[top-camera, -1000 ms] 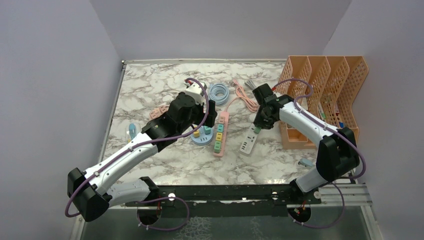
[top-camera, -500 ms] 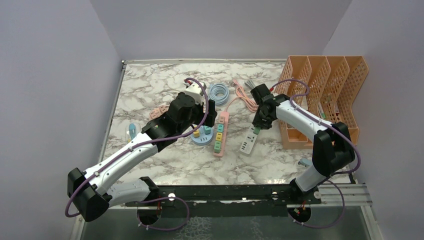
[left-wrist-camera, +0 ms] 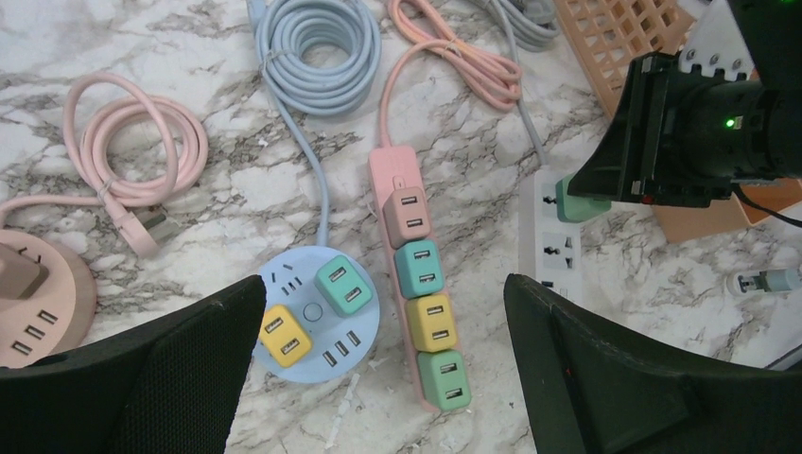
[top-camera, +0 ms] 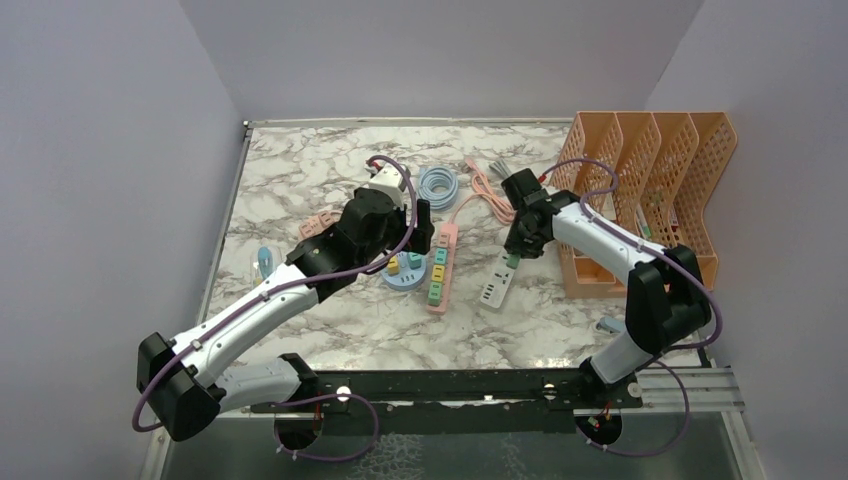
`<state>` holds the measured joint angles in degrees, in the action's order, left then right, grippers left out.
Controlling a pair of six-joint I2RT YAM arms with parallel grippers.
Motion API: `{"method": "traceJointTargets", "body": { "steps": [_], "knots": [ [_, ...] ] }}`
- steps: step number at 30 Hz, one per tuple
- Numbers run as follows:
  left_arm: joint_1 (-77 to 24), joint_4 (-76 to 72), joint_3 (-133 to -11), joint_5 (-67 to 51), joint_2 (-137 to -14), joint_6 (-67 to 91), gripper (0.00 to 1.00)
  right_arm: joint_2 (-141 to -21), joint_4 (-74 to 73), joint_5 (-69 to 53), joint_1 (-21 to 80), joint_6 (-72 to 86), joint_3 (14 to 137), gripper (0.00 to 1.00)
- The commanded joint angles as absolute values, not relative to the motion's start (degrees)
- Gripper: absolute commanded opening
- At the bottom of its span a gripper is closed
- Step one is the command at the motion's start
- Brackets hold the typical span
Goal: Insert the plug
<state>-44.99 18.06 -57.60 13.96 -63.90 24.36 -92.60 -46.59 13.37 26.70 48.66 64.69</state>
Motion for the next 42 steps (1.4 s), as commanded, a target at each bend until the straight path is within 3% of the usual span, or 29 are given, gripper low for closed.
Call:
{"method": "traceJointTargets", "body": {
  "steps": [1,11,14,19,22,31,42],
  "knots": [
    [-44.8,21.2,-59.1,12.1,-65.7,25.5,0.99,-98.8,-41.4,8.7,28.5,46.6,63.0,0.01],
    [-44.7,22.7,-59.6,14.9,-63.7,26.1,0.99,-99.6,-36.7,8.4,32.4,39.7,71.9,0.11],
    [-44.7,23.6,-59.6,16.2,-62.8,26.8,0.99,-100.0,-37.6,9.3,32.4,39.2,73.1,0.23],
    [-44.7,25.5,-59.4,18.0,-60.6,27.2,0.99,-97.5,-39.3,11.4,32.4,38.3,73.9,0.50],
    [-44.7,27.5,-59.8,19.2,-59.2,27.2,0.99,-94.1,-40.6,11.9,32.4,37.8,74.5,0.61],
    [-44.8,34.1,-61.8,22.2,-51.4,27.7,0.99,-75.1,-43.9,14.6,32.4,36.2,65.7,0.72],
    [-44.8,38.9,-63.5,28.2,-37.8,25.9,0.99,-40.6,-50.5,27.0,32.4,35.0,56.4,0.87]
  ]
}}
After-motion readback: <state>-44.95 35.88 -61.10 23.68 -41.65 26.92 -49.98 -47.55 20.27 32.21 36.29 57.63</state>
